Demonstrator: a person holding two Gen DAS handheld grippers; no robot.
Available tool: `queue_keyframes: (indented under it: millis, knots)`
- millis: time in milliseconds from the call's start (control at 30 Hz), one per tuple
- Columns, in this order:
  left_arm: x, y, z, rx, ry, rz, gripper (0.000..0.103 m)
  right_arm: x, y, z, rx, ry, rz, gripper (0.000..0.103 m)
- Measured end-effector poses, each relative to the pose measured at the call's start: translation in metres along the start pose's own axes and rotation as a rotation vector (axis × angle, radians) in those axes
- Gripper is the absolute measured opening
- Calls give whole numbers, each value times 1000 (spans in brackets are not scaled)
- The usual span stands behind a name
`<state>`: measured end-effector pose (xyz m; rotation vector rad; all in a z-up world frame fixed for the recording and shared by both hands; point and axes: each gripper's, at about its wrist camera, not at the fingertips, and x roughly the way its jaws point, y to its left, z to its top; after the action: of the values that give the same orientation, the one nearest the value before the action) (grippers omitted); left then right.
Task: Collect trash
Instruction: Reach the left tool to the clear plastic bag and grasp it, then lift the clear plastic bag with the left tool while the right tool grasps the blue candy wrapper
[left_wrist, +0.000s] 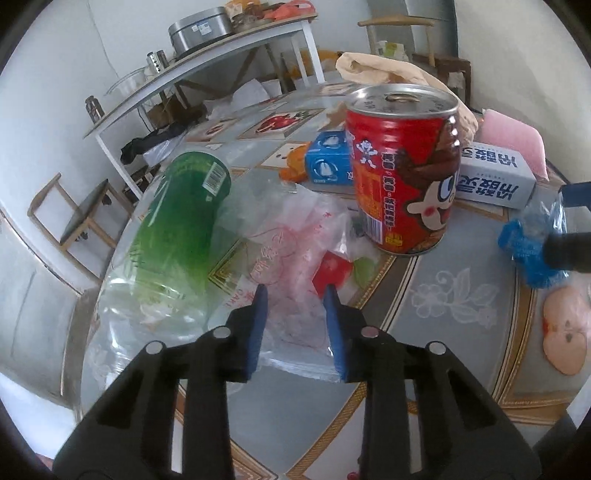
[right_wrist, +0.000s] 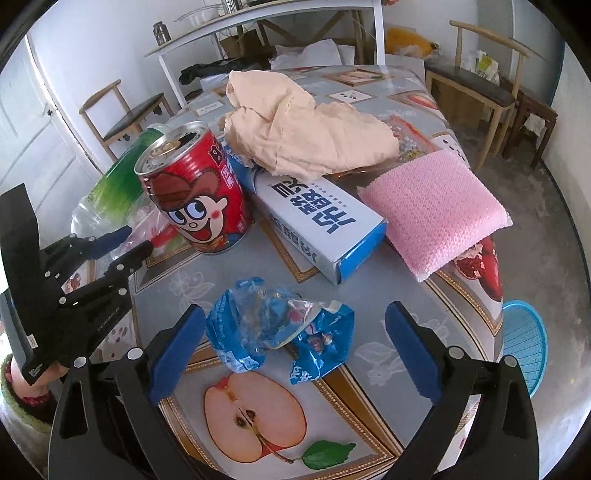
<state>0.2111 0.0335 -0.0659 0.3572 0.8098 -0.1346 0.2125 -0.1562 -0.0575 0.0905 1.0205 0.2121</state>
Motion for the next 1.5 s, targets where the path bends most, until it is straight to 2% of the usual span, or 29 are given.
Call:
queue_keyframes:
  millis: [267,400,533,567,633,700,833,933,1033,1233,1367,1500]
  knots:
    - [-24,-11,-11,-8,-11,-9,23,0,-5,-4,13,-4,17,93]
    - [-48,-16,-27,-30,0,-57,23,-3,-8,-6,23,-10,28,92]
    - [-72,-12,-49,-104,37,-176,25,-10,-9,-7,21,-21,36,92]
    - [-78,-9,-56,-138,44,-250,26,-11,-10,-7,19,-25,38,92]
    - [-90,-5,-66,-182,41,-348,31,-15,-10,-8,13,-34,38,92]
    - [-98,-6,-74,-194,18,-378,38,-19,-10,-9,11,-41,40,92]
    - [-112,-3,-77,-187,-54,-377,61,-24,-12,-11,19,-54,47,92]
    - [-111,-5,-70,-157,-79,-372,71,-26,-13,-12,23,-56,54,92]
    - [-105,-12,-64,-93,-87,-343,75,-27,-13,-13,12,-60,61,92]
    - [-85,-25,-59,35,-53,-302,75,-26,-10,-8,-23,-63,62,92]
    - [-74,-31,-61,69,-13,-294,75,-21,-6,-1,-53,-61,59,92]
    - [-71,-28,-62,40,6,-333,64,-10,-3,3,-81,-36,58,92]
